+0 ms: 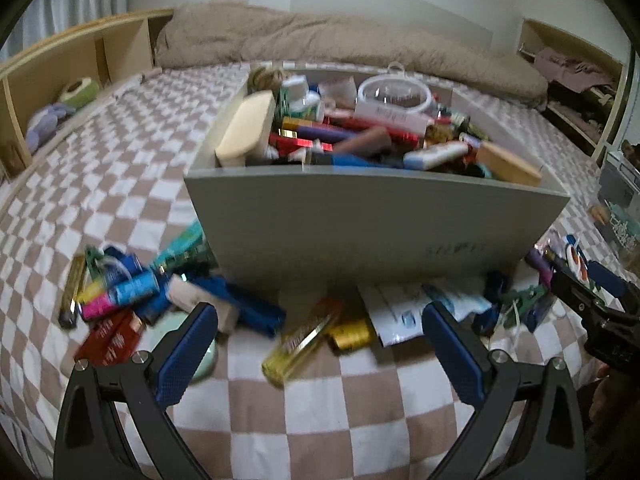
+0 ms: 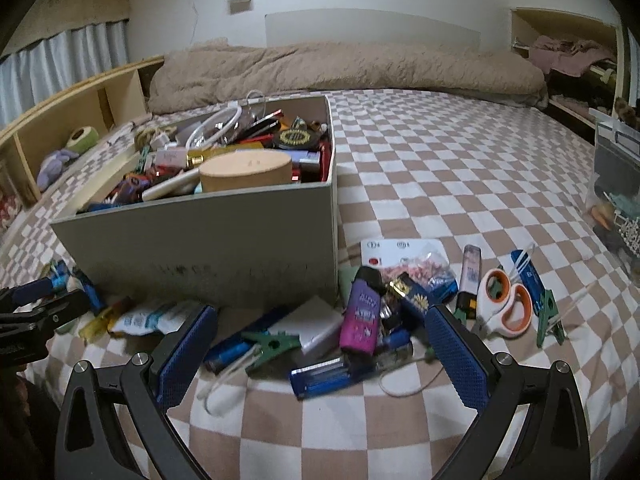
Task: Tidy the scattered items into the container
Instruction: 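Withdraw both tools from the box back toward the items on the bedspread, then move left tool toward yellow lighter while right tool approaches blue transparent lighter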
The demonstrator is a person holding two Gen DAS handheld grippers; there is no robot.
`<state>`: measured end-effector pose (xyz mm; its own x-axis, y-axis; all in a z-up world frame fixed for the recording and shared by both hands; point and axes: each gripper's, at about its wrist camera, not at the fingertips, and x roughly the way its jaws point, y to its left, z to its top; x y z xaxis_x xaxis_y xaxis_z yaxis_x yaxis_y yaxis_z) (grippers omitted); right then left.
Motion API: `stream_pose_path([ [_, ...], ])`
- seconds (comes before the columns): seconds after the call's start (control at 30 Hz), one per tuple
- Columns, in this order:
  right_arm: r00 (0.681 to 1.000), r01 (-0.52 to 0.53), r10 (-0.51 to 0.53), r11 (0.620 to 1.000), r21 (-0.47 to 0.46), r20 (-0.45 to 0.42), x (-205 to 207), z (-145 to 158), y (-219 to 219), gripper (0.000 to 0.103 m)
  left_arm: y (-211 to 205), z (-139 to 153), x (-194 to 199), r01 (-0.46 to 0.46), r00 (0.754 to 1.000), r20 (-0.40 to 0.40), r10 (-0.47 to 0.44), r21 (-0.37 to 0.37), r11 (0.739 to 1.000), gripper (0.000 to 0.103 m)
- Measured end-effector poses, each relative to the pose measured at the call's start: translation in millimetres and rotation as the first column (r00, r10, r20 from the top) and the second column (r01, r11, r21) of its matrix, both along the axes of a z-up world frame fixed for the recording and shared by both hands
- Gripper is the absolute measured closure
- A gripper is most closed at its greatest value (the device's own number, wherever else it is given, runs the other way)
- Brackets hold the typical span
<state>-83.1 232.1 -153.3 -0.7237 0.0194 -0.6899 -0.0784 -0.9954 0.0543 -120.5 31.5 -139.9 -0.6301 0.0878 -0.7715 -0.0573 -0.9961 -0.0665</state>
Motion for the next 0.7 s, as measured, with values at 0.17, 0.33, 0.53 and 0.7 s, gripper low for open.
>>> stream_pose_path([
  [0.17,0.999,-0.014,0.013,1.000,0.020,0.038,2,-7,-6,0.000,0,-13,2,-0.006,0.998,0.064,0.006,0.010,1.000,0.000],
  [0.33,0.996,-0.017,0.014,0.999,0.036,0.083,1,-15,-10,0.000,3,-26,3,-0.014,0.992,0.125,0.016,-0.014,1.000,0.000],
  [0.53,0.989,-0.016,0.012,0.999,0.028,0.150,-1,-29,-13,0.000,9,-40,-1,0.005,0.979,0.202,0.001,-0.031,1.000,0.000],
  [0.7,0.981,-0.011,0.009,1.000,0.011,0.194,-1,-37,-13,0.000,8,-49,-6,-0.004,0.970,0.243,0.016,-0.048,0.999,0.000],
])
